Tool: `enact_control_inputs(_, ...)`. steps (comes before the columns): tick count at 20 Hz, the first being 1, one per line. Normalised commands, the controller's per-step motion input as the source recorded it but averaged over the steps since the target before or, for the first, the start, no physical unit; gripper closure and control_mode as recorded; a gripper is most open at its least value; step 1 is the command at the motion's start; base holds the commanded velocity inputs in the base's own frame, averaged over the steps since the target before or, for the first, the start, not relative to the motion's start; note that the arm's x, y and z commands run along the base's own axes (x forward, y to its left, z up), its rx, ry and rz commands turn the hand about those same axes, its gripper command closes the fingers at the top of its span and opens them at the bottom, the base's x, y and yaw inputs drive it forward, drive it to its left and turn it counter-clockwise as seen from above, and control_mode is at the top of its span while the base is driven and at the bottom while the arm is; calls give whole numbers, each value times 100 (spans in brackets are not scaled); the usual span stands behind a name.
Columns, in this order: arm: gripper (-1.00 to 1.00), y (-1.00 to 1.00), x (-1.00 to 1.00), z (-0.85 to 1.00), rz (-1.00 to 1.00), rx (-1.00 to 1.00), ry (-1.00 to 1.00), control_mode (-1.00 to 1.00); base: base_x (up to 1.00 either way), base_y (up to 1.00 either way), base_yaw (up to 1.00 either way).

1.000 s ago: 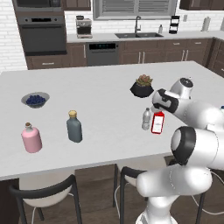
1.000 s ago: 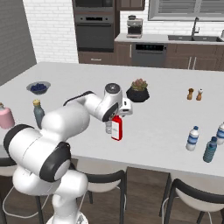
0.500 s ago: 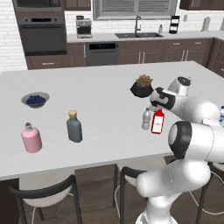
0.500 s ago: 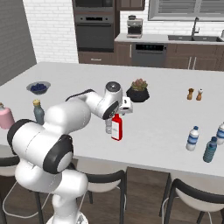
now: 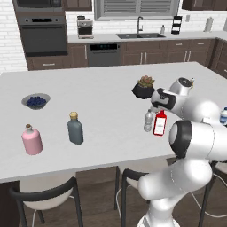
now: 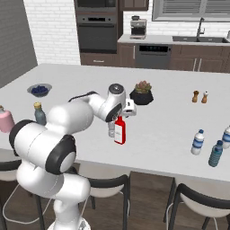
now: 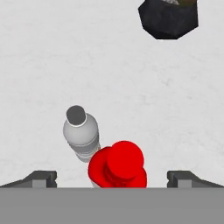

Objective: Move the plastic bottles in the middle to the plastics group, and the glass bottles in the middle to the glass group.

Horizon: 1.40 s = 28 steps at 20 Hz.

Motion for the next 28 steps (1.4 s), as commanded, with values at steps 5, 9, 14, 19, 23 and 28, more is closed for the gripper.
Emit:
enact_control_inputs(5,-100,0,16,-1,0,0,0,-100,0,0,0)
enact_control_inputs(9,-100,0,7,-3,0,0,0,-100,0,0,0)
enact_control_inputs(14,-100,0,9,-4,0,0,0,-100,0,0,0)
enact_control_inputs(19,-100,0,7,-9,0,0,0,-100,0,0,0)
enact_control_inputs(23,-100,0,0,-3,0,0,0,-100,0,0,0)
enact_control_inputs(28,-100,0,0,-1,0,0,0,-100,0,0,0)
